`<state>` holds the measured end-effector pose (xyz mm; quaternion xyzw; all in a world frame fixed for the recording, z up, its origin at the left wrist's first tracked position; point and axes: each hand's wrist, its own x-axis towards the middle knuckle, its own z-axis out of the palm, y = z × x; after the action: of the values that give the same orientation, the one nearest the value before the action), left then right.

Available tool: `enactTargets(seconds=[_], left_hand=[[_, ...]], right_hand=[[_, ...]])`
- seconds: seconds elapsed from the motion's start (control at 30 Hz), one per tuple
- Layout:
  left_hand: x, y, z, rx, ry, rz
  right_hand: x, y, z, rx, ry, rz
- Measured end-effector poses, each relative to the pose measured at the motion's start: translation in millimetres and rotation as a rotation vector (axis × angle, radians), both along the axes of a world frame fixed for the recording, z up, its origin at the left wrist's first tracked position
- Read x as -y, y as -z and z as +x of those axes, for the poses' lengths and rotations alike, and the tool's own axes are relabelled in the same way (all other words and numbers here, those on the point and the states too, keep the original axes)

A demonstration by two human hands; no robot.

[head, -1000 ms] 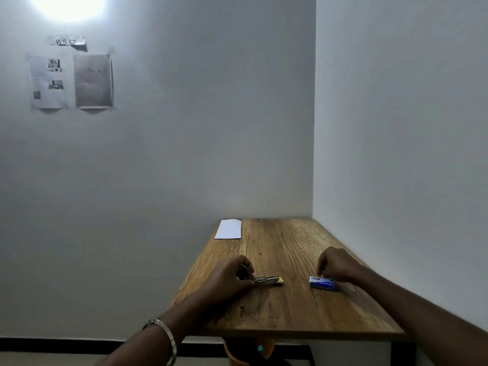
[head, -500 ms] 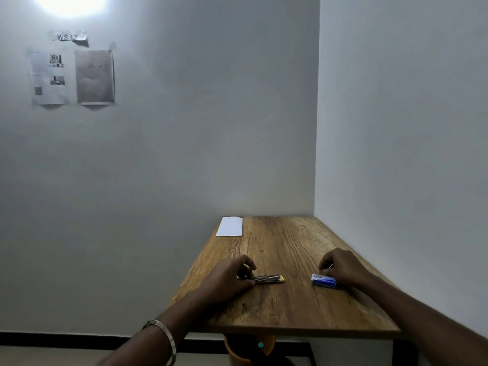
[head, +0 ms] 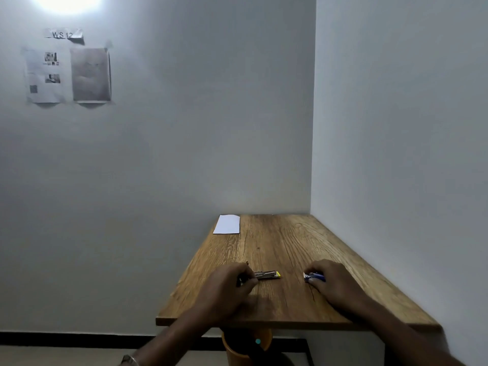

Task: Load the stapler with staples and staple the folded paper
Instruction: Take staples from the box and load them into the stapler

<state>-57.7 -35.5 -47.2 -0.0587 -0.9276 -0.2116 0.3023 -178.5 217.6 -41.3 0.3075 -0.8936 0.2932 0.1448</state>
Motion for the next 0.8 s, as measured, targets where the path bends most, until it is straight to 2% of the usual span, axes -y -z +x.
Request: enactTargets(seconds=[0.2, 0.33, 0.5, 0.67, 0.8], left_hand=[[-17.2, 3.6, -11.3, 0.183, 0.059, 0.097], [-24.1, 5.5, -14.8, 0.179, 0.09, 0.218], [-24.5, 9.4, -16.6, 0.146, 0.059, 0.273], [-20.7, 8.7, -16.9, 0.212, 0.1, 0.359], [-19.9, 6.2, -17.3, 0.258, 0.109, 0.326]], right_hand=[[23.9, -1.5, 20.2, 0.034, -0.187, 0.02], [39.1, 0.1, 30.6, 0.07, -0.304, 0.009], [40.7, 1.6, 31.1, 0.08, -0.308, -0.032], [42.0, 2.7, 28.7, 0.114, -0.292, -0.034], [41.7, 3.6, 26.7, 0.13, -0.303, -0.046]])
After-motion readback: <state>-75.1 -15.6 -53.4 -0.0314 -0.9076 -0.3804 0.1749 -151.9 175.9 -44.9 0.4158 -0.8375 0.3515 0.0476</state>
